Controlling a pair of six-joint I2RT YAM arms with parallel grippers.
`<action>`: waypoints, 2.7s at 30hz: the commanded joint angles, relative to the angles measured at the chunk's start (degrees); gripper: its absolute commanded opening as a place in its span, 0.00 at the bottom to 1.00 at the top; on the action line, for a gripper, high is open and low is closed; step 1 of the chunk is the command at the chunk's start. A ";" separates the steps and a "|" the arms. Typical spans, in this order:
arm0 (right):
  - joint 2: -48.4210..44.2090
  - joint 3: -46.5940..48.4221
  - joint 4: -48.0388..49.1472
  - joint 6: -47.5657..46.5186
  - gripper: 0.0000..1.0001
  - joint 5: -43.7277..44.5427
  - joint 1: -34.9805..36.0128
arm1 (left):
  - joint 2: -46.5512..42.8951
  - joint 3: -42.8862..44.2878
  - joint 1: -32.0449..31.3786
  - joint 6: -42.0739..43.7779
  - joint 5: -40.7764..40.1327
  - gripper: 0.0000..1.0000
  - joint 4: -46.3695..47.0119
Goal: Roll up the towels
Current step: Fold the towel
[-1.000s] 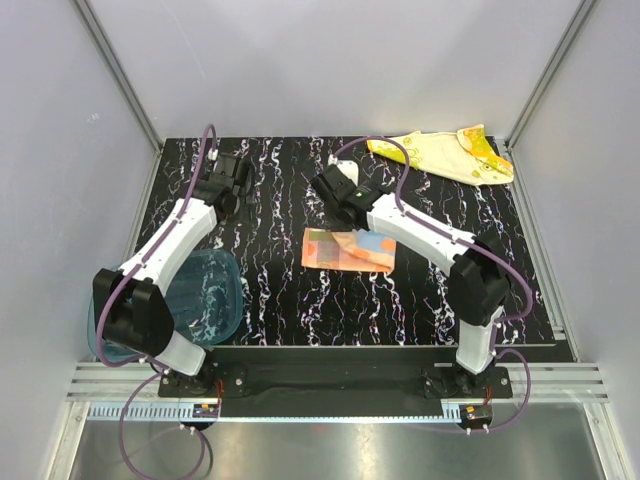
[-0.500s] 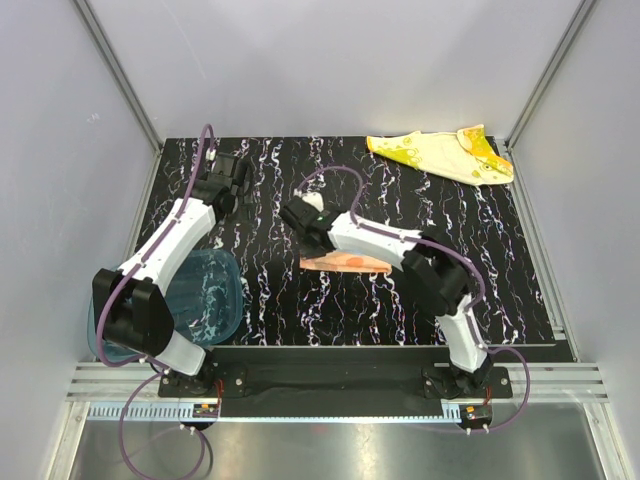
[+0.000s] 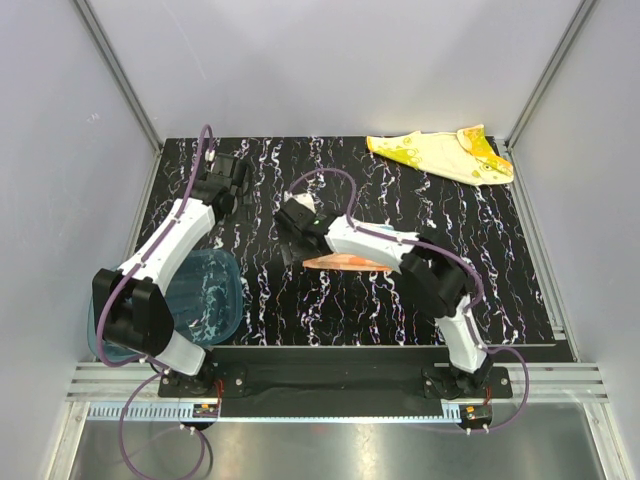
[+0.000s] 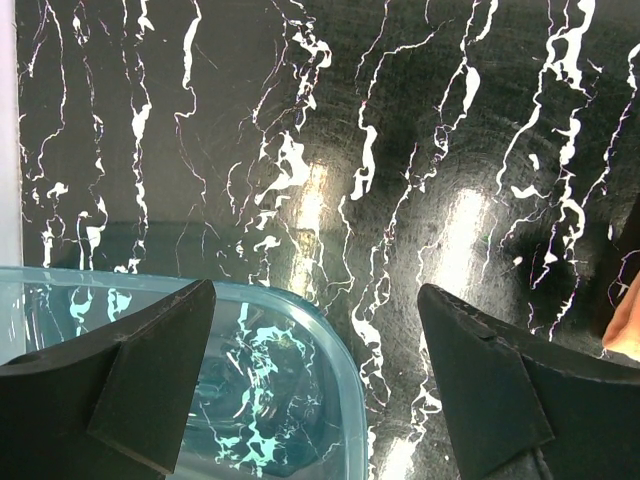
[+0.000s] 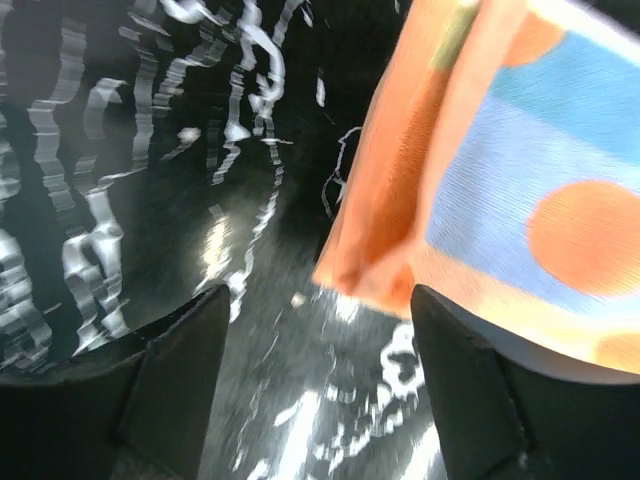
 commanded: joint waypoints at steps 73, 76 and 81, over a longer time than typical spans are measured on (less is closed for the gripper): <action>-18.85 -39.20 2.44 7.57 0.48 -4.94 -24.38 | 21.28 4.35 -18.55 -10.63 18.13 0.05 20.76; -19.20 -39.29 1.92 7.57 0.48 -4.94 -24.38 | 20.14 3.12 -18.47 -10.37 15.93 0.05 20.67; -19.99 -39.03 0.78 7.66 0.49 -4.77 -24.38 | 19.87 2.50 -18.47 -10.02 14.35 0.05 20.41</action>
